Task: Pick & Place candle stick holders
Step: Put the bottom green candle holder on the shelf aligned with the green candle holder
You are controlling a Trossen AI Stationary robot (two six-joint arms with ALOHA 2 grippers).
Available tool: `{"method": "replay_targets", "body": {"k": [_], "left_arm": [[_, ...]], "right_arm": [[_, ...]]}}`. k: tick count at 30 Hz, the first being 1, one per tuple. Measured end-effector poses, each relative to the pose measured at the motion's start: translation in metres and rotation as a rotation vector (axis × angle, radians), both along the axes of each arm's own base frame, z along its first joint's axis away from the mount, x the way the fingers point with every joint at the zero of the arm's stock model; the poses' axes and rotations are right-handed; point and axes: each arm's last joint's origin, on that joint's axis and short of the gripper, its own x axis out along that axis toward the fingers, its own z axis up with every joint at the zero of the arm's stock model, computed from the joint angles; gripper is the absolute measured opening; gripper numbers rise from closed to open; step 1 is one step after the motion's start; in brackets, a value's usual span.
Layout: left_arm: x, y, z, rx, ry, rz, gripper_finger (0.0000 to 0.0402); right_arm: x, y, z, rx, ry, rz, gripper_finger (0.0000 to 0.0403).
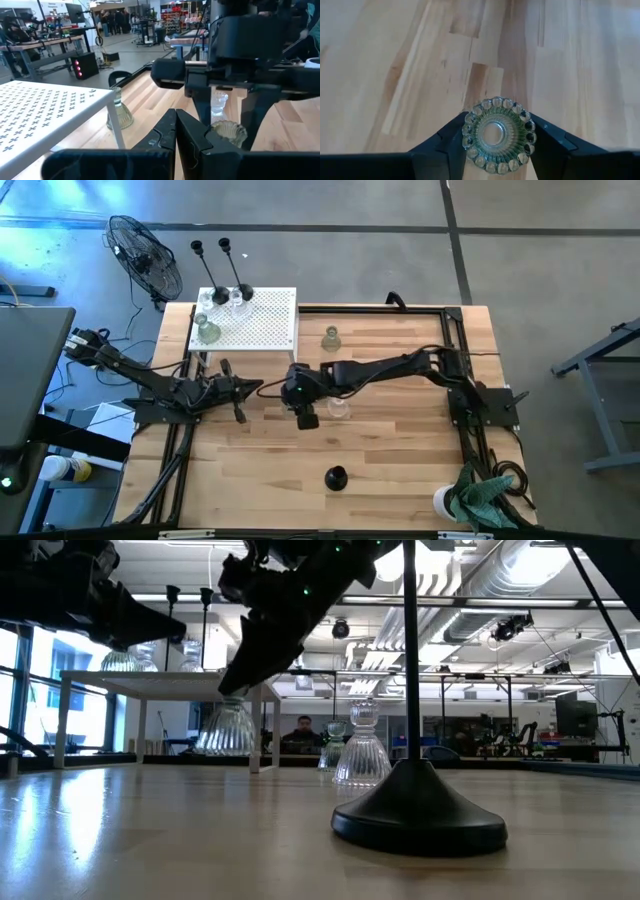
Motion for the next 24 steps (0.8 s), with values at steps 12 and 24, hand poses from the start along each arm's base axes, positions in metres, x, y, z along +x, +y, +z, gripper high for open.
{"method": "replay_targets", "body": {"k": [12, 24], "left_arm": [[0.0, 0.0, 0.0, -0.007, -0.002, 0.001, 0.0002], [0.0, 0.0, -0.006, 0.019, 0.061, 0.001, 0.0002]], "right_arm": [[0.001, 0.0, -0.004, -0.005, 0.004, -0.005, 0.0203], [-0.022, 0.004, 0.052, -0.074, -0.061, -0.035, 0.0225]]}}
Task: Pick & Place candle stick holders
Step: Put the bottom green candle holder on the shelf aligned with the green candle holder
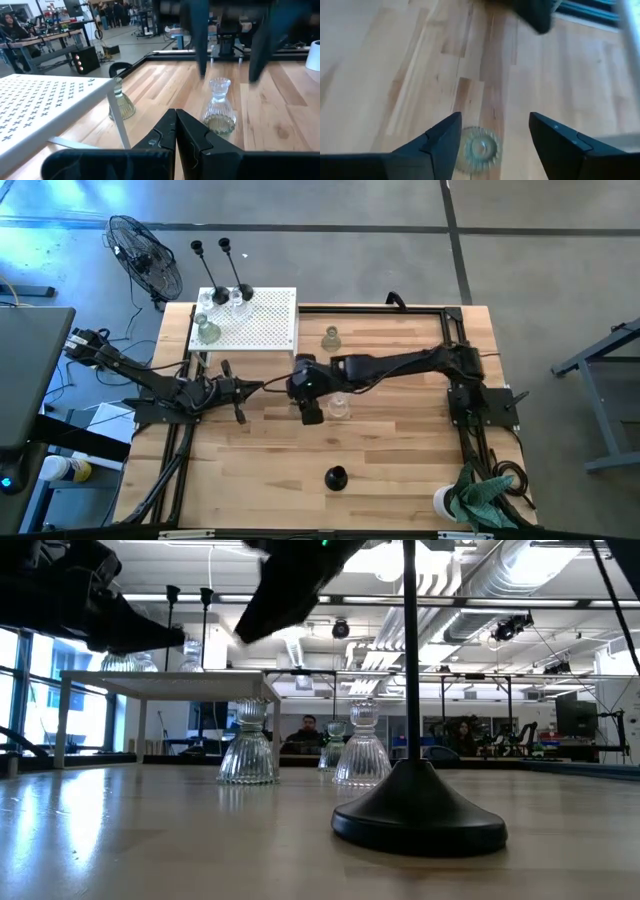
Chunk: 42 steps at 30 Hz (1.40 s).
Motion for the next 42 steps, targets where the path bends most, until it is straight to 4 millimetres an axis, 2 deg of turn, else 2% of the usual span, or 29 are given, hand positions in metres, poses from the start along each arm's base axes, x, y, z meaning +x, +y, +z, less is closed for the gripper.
{"method": "replay_targets", "body": {"k": [4, 6, 8, 12, 13, 18, 23, 27, 32, 37, 42], "left_arm": [[0.0, -0.001, -0.001, -0.007, 0.004, -0.02, 0.0002], [0.001, -0.002, -0.001, -0.012, 0.011, -0.047, 0.0002], [0.003, -0.003, 0.003, -0.031, 0.027, -0.054, 0.0002], [0.011, -0.006, 0.014, -0.101, 0.092, -0.018, 0.0002], [0.014, -0.007, 0.018, -0.123, 0.106, -0.009, 0.0002], [0.036, -0.018, 0.042, -0.21, 0.232, -0.049, 0.0008], [0.064, -0.032, 0.084, -0.283, 0.446, -0.064, 0.0049], [0.093, -0.04, 0.107, -0.388, 0.636, -0.092, 0.0108], [0.132, -0.036, 0.111, -0.481, 0.811, -0.09, 0.0198], [0.156, -0.014, 0.102, -0.468, 0.947, -0.027, 0.0282], [0.168, 0.009, 0.097, -0.516, 0.959, -0.062, 0.0325]], "right_arm": [[-0.029, 0.008, 0.032, -0.076, -0.005, -0.009, 0.0189], [-0.045, 0.012, 0.038, -0.09, -0.046, -0.002, 0.0156], [-0.062, 0.015, 0.035, -0.059, -0.115, 0.02, 0.0113], [-0.107, 0.015, 0.012, -0.004, -0.217, 0.002, 0.0023], [-0.119, 0.014, 0.008, 0.01, -0.257, -0.019, 0.0012], [-0.169, 0.012, -0.009, 0.068, -0.451, -0.081, 0.0032], [-0.203, 0.01, -0.015, 0.097, -0.604, -0.089, 0.0026], [-0.216, 0.008, -0.018, 0.113, -0.676, -0.095, 0.0005], [-0.22, 0.007, -0.017, 0.122, -0.697, -0.095, 0.0008], [-0.219, 0.008, -0.018, 0.126, -0.693, -0.083, 0.0002], [-0.219, 0.008, -0.017, 0.121, -0.692, -0.074, 0.0004]]}}
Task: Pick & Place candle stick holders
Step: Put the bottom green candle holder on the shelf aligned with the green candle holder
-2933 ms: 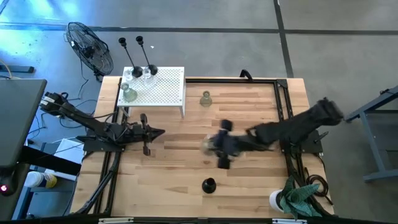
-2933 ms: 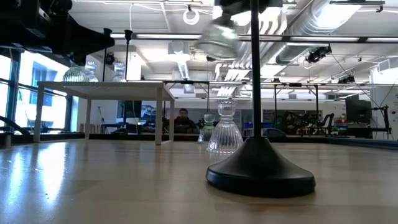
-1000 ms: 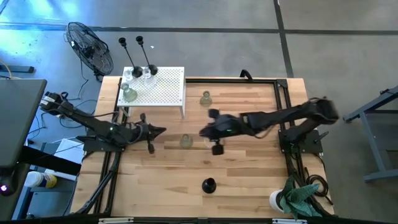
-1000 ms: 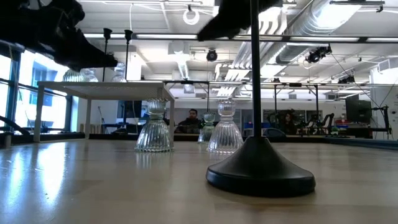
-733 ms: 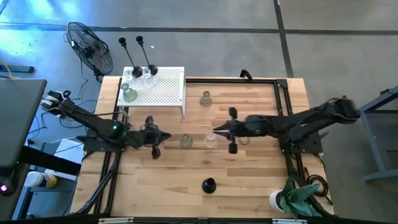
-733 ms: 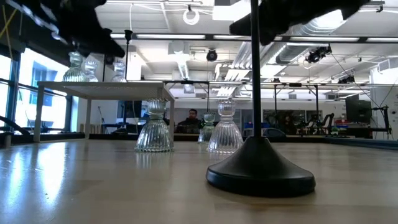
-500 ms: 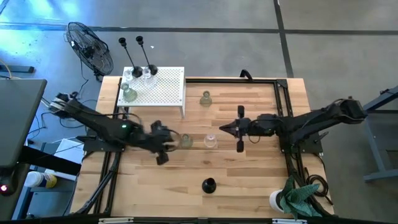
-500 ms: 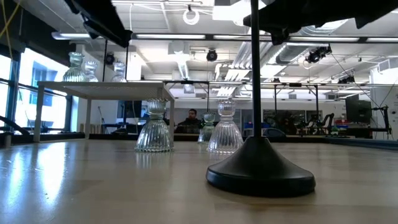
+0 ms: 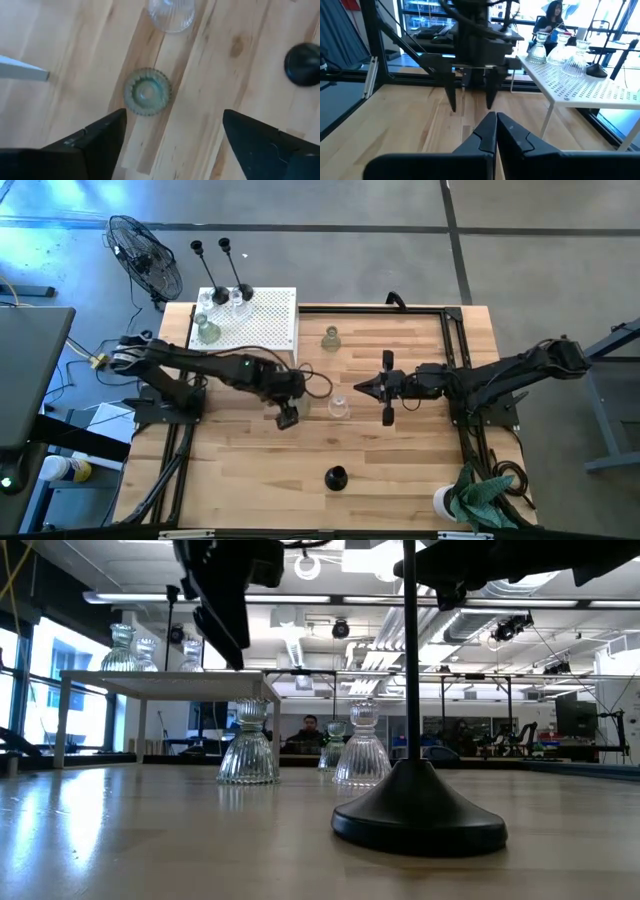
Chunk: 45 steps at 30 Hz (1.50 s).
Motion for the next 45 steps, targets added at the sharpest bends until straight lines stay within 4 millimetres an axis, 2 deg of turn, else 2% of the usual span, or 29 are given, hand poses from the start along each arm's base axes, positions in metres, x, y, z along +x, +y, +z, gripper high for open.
{"method": "replay_targets", "body": {"k": [7, 17, 27, 30, 40, 42, 45], "left_arm": [[0.005, 0.022, 0.0, 0.01, -0.026, 0.036, 0.0331], [0.024, 0.021, -0.036, 0.052, 0.087, -0.026, 0.0331], [0.032, 0.021, -0.05, 0.094, 0.125, -0.062, 0.0327], [0.034, 0.021, -0.053, 0.096, 0.127, -0.067, 0.0304], [0.036, 0.021, -0.057, 0.11, 0.132, -0.092, 0.0183], [0.036, 0.021, -0.057, 0.11, 0.133, -0.094, 0.0168], [0.033, 0.021, -0.055, 0.092, 0.145, -0.101, 0.0166]], "right_arm": [[0.0, 0.001, 0.0, -0.011, 0.001, 0.028, 0.0002], [0.0, 0.001, 0.0, -0.019, 0.002, 0.036, 0.0001], [0.0, 0.001, 0.0, -0.027, 0.004, 0.038, 0.0001], [0.0, 0.001, 0.0, -0.027, 0.005, 0.038, 0.0001], [0.0, 0.001, 0.0, -0.027, 0.006, 0.038, 0.0001], [0.0, 0.001, 0.0, -0.027, 0.006, 0.038, 0.0002], [0.0, 0.001, 0.0, -0.027, 0.006, 0.038, 0.0001]]}}
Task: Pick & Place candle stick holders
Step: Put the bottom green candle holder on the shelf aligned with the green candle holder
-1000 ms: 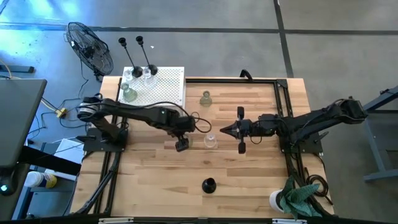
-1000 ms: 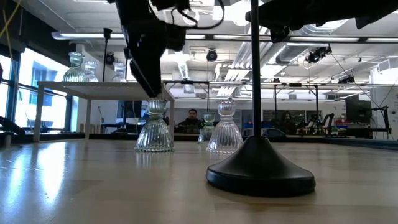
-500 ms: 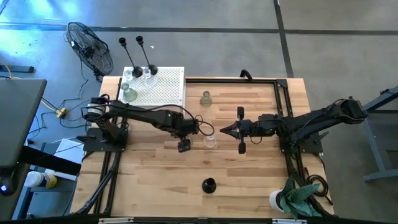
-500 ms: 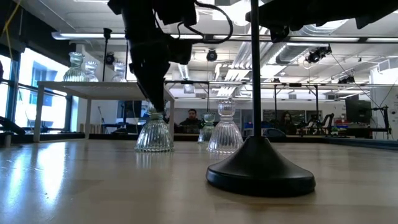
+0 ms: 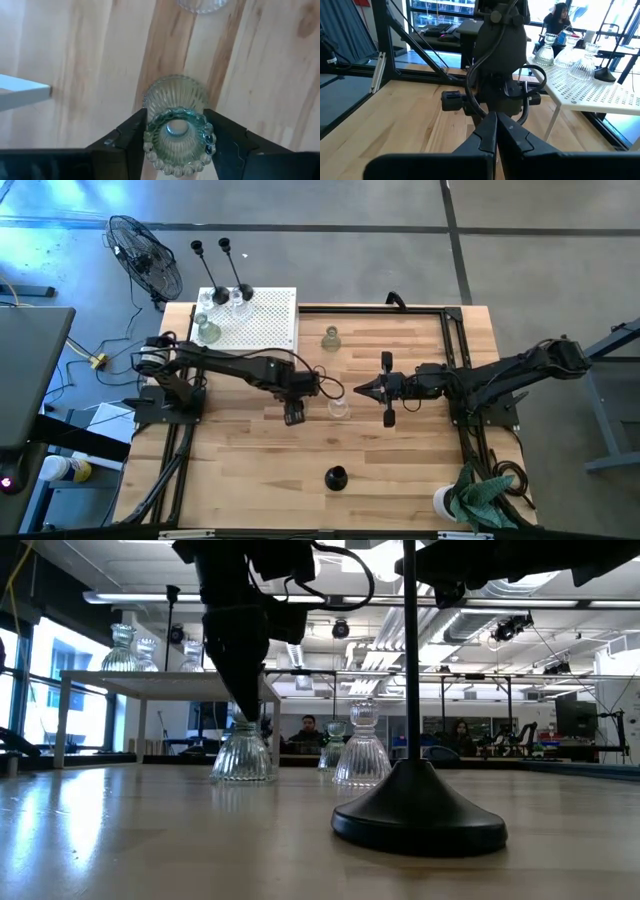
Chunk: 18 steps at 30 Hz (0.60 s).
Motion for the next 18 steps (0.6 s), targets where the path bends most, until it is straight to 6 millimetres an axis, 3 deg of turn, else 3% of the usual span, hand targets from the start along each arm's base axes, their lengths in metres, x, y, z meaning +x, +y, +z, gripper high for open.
{"method": "replay_targets", "body": {"k": [4, 8, 18], "left_arm": [[-0.01, -0.001, 0.011, -0.029, 0.011, -0.001, 0.0176], [-0.027, -0.004, 0.035, -0.053, 0.028, 0.008, 0.0179], [-0.082, -0.003, 0.129, -0.03, 0.004, 0.169, 0.0177]], "right_arm": [[0.0, 0.0, 0.0, 0.0, 0.002, 0.0, 0.0002], [0.0, 0.0, 0.0, -0.001, 0.005, 0.0, 0.0001], [0.0, 0.0, -0.001, -0.001, 0.008, 0.0, 0.0002]]}}
